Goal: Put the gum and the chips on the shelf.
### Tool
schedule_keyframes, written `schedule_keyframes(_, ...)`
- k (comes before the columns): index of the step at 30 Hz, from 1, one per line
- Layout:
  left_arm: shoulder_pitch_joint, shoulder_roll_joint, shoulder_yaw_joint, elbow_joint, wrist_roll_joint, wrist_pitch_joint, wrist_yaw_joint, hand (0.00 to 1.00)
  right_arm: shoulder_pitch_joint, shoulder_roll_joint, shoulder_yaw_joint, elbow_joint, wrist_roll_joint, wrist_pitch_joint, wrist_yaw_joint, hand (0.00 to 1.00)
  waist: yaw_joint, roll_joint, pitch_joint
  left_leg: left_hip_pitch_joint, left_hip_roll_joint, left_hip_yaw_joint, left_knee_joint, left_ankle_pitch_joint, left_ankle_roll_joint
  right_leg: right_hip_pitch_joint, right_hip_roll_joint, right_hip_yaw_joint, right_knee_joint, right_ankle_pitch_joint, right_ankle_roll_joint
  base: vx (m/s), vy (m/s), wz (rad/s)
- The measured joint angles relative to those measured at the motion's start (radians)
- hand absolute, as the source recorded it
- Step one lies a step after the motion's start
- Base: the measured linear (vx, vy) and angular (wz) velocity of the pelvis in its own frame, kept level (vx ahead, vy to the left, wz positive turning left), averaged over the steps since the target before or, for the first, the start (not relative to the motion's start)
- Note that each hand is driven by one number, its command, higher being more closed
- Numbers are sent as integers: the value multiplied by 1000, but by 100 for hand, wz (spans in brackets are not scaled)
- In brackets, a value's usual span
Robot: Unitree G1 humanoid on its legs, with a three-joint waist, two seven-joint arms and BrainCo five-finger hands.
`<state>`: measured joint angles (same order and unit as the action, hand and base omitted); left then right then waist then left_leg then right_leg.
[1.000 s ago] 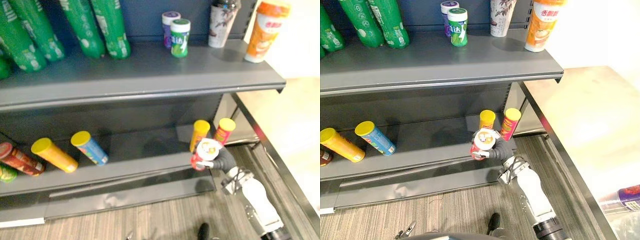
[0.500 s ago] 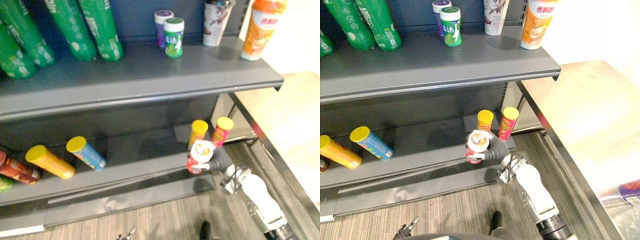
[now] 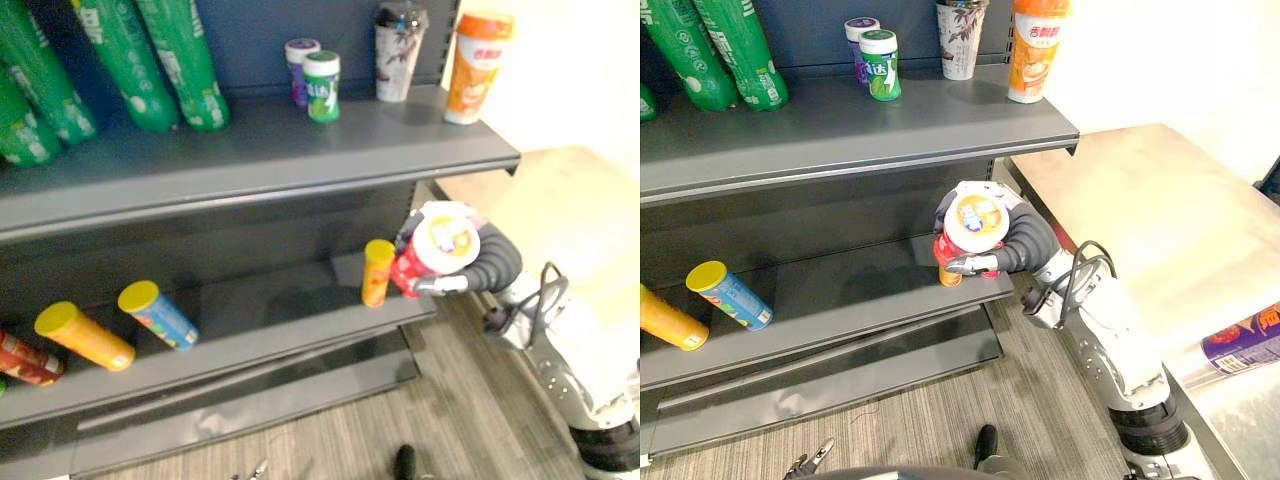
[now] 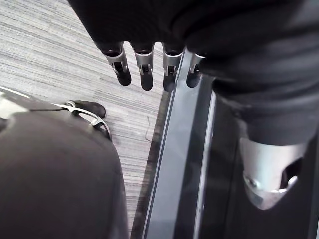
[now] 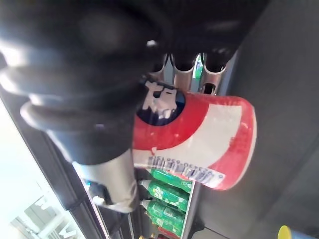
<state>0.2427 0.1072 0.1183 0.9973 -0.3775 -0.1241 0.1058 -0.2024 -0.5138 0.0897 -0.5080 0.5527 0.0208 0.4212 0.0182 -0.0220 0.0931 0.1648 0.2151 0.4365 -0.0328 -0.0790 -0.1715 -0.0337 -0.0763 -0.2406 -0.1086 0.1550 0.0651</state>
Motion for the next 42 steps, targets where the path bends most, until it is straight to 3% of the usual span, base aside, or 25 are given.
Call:
schedule_keyframes(3,2,2,6,1,1,-3,-1,0,-38,-2,-5,0,1,3,-10,100,-3,-8,-8,0,0,9,-3,11,-2,-9,3,5,0,4,-5,17,0,-9)
schedule_keyframes(7,1,6,6,1,1,-4,3,0,-157,-5,-5,27,4,1,-90,100,-7,-16,-17,2,-4,12,-10,17,1,-12,3,1,0,13,-8,14,8,-2)
schedule_keyframes(16,-2,7,5,0,5,3,17,0,-407,-19,64,341,-7,3,-230,100,21,-27,-25,-7,-19,-40,-18,25,13,8,-16,-41,0,15,-5,-11,12,16)
schedule_keyframes(26,1,6,6,-12,10,42,29,0,-558,-18,153,583,-46,9,-237,100,70,-28,-25,-24,-21,-96,-40,55,18,17,-27,-95,-5,14,-5,-19,-2,17)
schedule_keyframes(42,8,8,2,-60,46,72,39,0,-693,-14,188,809,-85,-20,-262,100,97,-32,-22,-53,-18,-161,-65,88,20,20,-33,-159,-5,8,-7,1,-2,11)
